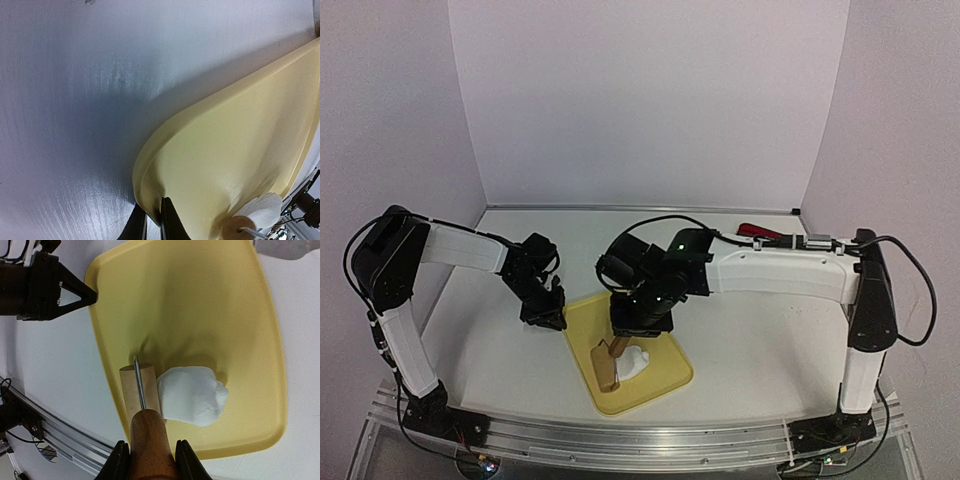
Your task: Roll out the dumpling wrappers from the dough
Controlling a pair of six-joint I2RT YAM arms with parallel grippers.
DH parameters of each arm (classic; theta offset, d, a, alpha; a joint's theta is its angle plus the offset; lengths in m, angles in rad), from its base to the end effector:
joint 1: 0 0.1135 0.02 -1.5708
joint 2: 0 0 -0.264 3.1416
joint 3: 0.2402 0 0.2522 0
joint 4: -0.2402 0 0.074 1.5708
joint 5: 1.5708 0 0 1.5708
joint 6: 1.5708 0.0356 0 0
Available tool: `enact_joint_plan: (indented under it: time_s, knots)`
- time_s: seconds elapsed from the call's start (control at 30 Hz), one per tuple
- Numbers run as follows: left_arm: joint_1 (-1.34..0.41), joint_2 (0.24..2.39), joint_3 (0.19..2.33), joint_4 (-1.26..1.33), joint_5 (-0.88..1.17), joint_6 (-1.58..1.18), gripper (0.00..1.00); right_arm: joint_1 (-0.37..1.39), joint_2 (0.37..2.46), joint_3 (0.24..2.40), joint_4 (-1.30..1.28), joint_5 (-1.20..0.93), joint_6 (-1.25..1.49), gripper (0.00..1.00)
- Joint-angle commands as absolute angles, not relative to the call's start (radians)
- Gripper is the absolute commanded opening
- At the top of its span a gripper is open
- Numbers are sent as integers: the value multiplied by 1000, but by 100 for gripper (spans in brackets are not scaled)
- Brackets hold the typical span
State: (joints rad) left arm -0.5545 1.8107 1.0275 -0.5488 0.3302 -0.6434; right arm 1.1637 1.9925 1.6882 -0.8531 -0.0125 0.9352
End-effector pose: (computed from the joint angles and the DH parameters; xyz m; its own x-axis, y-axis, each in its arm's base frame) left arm 0.2695 -0.1805 0.1350 -0.9988 -0.0489 -0.0002 -0.0449 0.9180 -0.3940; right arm 0.1674 0.3893 0.2379 -0.9557 -0.1843 -0.2293 -0.2545 0.9090 0.3301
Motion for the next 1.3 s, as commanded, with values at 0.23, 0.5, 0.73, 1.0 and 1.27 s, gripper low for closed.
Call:
enact_joint_plan:
  time_s: [0.23, 0.5, 0.73, 1.0, 1.27]
  knots:
    - [-554, 1851, 1025, -590, 217, -497, 0, 1154, 2163, 1606, -1138, 88, 765, 0]
    - [-554, 1899, 1199, -636, 146, -290, 0, 1154, 1972, 1805, -915, -161, 544, 0]
    - [-547, 1985, 1326, -651, 143, -194, 0, 1153, 1782, 1766, -893, -136, 612, 0]
    - [-546, 1980, 1389, -646, 245, -218, 20, 1127, 1593, 1547, -893, -2, 779, 0]
    - [-546, 1774, 1246, -651, 274, -330, 54, 1127, 1621, 1525, -743, -118, 686, 0]
